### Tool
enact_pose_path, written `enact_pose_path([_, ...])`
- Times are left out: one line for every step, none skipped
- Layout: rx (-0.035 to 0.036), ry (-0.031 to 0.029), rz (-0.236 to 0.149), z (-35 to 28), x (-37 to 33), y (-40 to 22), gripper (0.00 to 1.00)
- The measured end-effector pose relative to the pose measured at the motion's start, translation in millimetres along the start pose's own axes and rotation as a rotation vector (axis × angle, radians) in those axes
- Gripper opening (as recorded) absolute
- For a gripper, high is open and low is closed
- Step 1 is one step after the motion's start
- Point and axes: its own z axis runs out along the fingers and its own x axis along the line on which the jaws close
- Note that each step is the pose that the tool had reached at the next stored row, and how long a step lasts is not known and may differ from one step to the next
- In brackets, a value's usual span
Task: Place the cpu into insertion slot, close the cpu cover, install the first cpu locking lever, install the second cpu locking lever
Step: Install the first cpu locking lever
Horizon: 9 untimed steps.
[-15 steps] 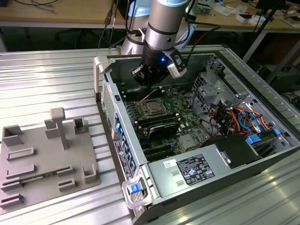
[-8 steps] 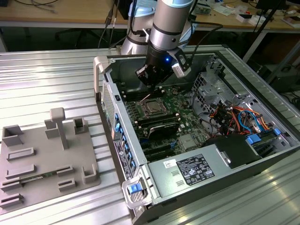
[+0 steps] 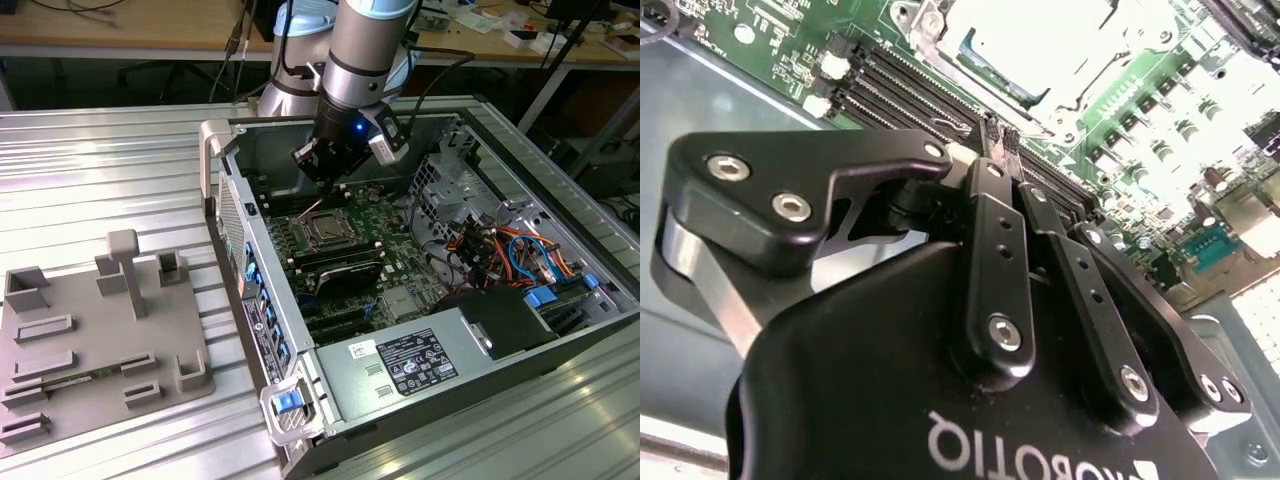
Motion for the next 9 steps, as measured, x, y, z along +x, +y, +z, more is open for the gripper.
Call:
enact_pose_path([-0.0001,0.0001,0.0,1.2,-1.6,0.3,0.11])
enact_pose_path([-0.0001,0.0,0.0,2.2,-2.9,0.5,0.11])
enact_pose_path([0.0,0.0001,-0.001,3.4,-4.4,0.7,0.11])
enact_pose_path([0.0,0.0001,-0.001,4.3,-5.3,0.8,0.11])
enact_pose_path([0.0,0.0001,-0.001,5.0,-5.9,0.7,0.11])
enact_pose_path([0.0001,0.0002,-0.001,5.2,-5.9,0.7,0.11])
enact_pose_path([0.0002,0.0002,-0.001,5.2,-5.9,0.7,0.11])
enact_pose_path([0.0,0.0001,-0.001,5.3,-5.9,0.7,0.11])
enact_pose_path([0.0,0.0001,-0.001,5.3,-5.9,0.7,0.11])
